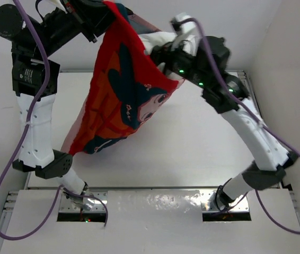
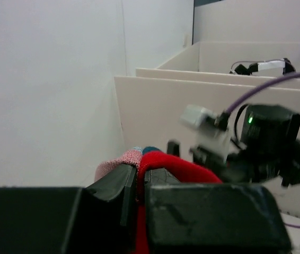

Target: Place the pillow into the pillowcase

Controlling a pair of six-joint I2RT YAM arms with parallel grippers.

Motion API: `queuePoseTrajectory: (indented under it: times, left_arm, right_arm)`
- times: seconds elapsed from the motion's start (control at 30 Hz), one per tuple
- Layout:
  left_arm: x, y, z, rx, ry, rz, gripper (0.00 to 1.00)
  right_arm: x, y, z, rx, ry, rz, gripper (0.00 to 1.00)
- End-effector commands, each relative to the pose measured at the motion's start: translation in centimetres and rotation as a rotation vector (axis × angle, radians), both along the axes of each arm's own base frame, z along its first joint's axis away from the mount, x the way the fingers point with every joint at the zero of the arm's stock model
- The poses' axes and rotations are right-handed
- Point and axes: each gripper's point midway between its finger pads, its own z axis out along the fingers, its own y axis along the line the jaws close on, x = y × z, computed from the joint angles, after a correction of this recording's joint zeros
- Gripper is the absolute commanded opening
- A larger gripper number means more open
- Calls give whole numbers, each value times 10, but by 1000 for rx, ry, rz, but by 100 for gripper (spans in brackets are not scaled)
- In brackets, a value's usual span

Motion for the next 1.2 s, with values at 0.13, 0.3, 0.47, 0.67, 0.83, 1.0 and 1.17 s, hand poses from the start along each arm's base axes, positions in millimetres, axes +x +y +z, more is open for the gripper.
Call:
queuePoseTrajectory:
  times: [0.13, 0.3, 0.47, 0.67, 0.83, 1.0, 1.17]
  left_arm:
    - [-59, 43, 61, -90, -280, 168, 0]
    - [-52, 50, 62, -94, -282, 209, 0]
    - [-50, 58, 65, -92, -295, 244, 0]
    - [-52, 54, 59, -72, -293, 202, 0]
    - [-54, 52, 60, -79, -309, 171, 0]
    - [-44, 52, 55, -77, -289, 168, 0]
    - [-34, 51, 48, -70, -273, 167, 0]
  right_arm:
    - [-5, -156, 51, 180, -22, -405, 99]
    - [-2, -222, 53, 282, 55, -597, 98]
    - [24, -252, 4, 213, 235, -701, 90]
    - [68, -268, -69, 247, 367, -643, 52]
    - [87, -220, -112, 169, 370, -436, 42]
    - [53, -129, -121, 30, 210, -138, 68]
    - [11, -70, -146, -8, 128, 37, 73]
